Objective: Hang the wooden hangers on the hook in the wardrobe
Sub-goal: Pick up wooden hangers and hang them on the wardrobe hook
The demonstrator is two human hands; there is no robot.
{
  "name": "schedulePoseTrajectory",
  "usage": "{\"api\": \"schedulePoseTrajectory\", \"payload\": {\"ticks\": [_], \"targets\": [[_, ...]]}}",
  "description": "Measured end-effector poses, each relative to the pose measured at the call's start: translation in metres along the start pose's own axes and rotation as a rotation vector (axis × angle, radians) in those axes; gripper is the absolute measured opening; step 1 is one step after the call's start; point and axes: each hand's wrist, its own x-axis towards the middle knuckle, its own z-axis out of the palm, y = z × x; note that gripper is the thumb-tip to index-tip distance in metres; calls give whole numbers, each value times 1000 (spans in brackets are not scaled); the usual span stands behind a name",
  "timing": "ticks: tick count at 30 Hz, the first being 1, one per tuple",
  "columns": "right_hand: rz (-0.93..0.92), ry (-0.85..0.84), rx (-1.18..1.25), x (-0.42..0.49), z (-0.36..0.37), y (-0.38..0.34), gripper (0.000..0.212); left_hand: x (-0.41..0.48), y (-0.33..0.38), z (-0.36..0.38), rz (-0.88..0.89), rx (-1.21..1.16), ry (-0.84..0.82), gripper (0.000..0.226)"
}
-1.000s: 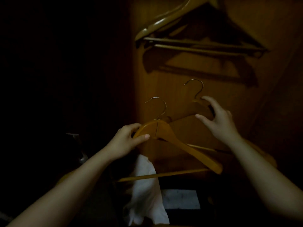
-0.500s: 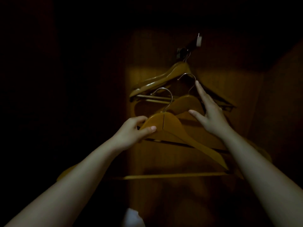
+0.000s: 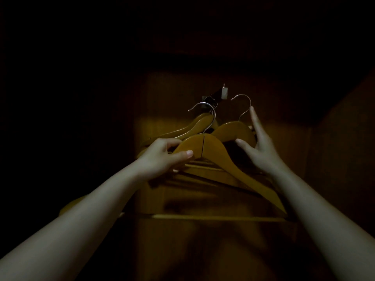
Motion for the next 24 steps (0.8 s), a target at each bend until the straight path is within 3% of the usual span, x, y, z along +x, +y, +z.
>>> {"api": "schedulePoseTrajectory", "payload": {"ticks": [8, 15, 20, 24], "targets": [[60, -70, 101, 65, 1, 10, 83, 35, -9, 6, 3, -6, 68, 27], [98, -200, 3, 103, 27, 23, 84, 47, -22, 2, -73, -39, 124, 27], [39, -229, -69, 100, 40, 33, 72, 45, -23, -1, -82, -24, 154, 24], [104, -207, -115, 94, 45, 34, 49, 42, -21, 0, -68, 22, 165, 23]]}}
